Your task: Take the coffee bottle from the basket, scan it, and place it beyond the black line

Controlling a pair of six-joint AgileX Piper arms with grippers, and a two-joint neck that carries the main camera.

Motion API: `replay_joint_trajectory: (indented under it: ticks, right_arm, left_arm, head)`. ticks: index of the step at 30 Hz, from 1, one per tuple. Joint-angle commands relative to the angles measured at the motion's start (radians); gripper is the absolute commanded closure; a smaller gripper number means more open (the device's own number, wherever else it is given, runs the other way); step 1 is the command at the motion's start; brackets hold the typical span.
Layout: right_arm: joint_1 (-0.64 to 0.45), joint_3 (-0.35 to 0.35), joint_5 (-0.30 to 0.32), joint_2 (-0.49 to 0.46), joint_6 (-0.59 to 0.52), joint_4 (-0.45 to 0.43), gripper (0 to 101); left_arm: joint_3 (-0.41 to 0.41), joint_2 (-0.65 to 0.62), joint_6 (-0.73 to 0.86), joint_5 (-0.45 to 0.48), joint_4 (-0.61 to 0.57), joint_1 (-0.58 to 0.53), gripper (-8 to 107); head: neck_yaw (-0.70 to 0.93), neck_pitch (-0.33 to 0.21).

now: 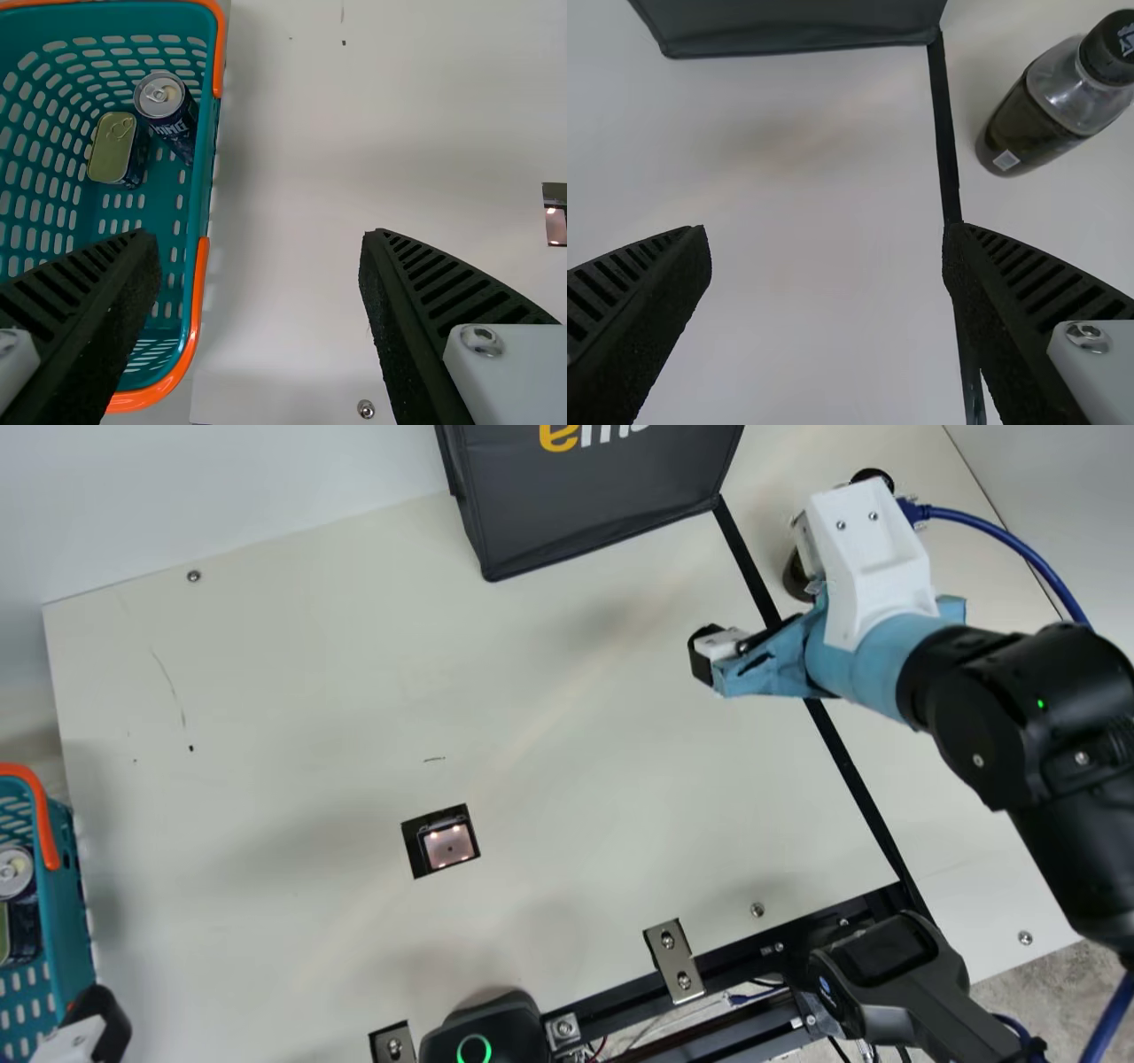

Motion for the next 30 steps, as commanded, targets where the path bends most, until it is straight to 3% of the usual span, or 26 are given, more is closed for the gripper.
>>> replay_joint_trajectory:
  ticks: [1, 13, 30]
  right_arm:
    - [0.01, 0.011, 0.012, -0.022, 0.007, -0.004, 11]
    - [0.084, 0.062, 0.107, -0.145, 0.062, -0.031, 11]
    - [0.101, 0.056, 0.198, -0.22, 0.1, -0.054, 11]
  left_arm:
    - [0.0, 0.0, 0.0, 0.0, 0.0, 0.0, 9]
    - [0.0, 0.0, 0.0, 0.0, 0.0, 0.0, 9]
    - [0.0, 0.0, 0.0, 0.0, 0.0, 0.0, 9]
  head:
    - [-0.002, -0.026]
    - [-0.002, -0.026]
    - [-0.002, -0.026]
